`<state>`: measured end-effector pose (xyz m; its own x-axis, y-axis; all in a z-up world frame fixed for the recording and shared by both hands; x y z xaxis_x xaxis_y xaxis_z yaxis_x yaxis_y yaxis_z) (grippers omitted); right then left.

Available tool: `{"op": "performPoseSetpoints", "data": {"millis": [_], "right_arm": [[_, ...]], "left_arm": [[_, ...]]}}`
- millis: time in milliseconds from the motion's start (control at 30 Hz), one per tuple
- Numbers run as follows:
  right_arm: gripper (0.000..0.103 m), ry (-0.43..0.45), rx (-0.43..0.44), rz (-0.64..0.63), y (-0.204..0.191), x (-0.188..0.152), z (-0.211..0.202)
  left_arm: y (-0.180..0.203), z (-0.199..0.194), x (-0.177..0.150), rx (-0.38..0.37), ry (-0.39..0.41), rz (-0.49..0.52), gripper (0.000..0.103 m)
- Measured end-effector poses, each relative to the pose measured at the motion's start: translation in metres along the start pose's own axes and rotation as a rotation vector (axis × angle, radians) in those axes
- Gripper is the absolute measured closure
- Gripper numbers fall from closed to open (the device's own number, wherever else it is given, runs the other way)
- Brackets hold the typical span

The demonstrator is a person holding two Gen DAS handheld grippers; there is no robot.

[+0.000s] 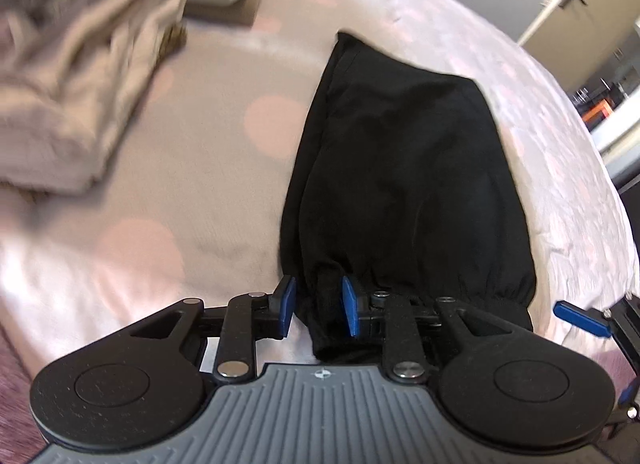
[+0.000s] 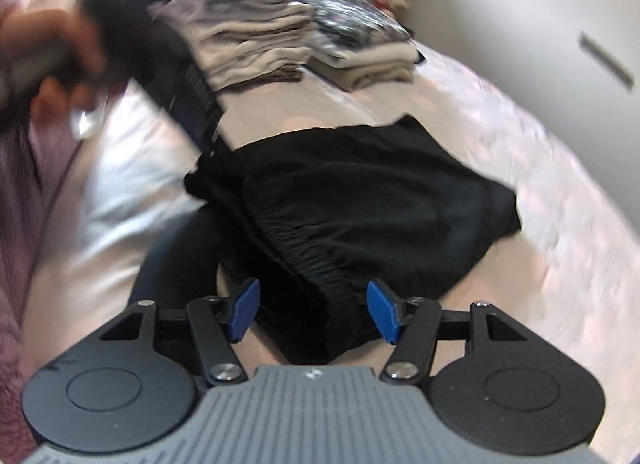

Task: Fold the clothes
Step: 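Grasp the black trousers' folded end with the right gripper beside the left gripper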

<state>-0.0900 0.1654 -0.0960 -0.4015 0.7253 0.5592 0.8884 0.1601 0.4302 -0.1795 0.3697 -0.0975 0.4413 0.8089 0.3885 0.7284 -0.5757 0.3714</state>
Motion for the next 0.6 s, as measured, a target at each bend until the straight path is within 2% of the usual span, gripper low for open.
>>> {"op": "performPoseSetpoints", "data": {"millis": [67, 133, 167, 233, 300, 400, 600], "right_arm": [[0.040, -0.012, -0.020, -0.054, -0.007, 0.001, 0.000], [0.035, -0.023, -0.045, -0.101, -0.013, 0.001, 0.002], [0.030, -0.028, -0.059, -0.123, -0.016, 0.001, 0.003], [0.030, -0.037, -0.081, -0.163, -0.021, 0.001, 0.005], [0.030, -0.045, -0.077, -0.187, -0.028, 0.000, 0.006], [0.030, -0.055, -0.081, -0.235, -0.037, -0.002, 0.011], [0.029, -0.068, -0.127, -0.356, -0.050, -0.006, 0.022]], "left_arm": [[0.004, -0.011, -0.001, 0.000, 0.027, 0.086, 0.072], [0.009, -0.017, -0.007, 0.017, 0.060, 0.197, 0.063], [0.012, -0.020, -0.010, 0.028, 0.077, 0.256, 0.062], [0.019, -0.024, -0.020, 0.051, 0.107, 0.375, 0.060], [0.026, -0.025, -0.030, 0.064, 0.126, 0.489, 0.054], [0.038, -0.015, -0.048, 0.090, 0.155, 0.657, 0.052], [0.053, 0.005, -0.085, 0.224, 0.224, 0.994, 0.050]]}}
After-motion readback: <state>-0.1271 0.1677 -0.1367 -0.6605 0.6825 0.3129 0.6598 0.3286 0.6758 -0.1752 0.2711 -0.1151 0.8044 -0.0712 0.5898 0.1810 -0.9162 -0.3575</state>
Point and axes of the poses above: each gripper's, at about its wrist camera, not at the fingertips, and z roughly the way its jaws point, y to its right, x to its top, the point moved 7 cm from there along z, roughly the way its jaws point, and after that the axes turned 13 degrees about -z, right-handed, at the moved point
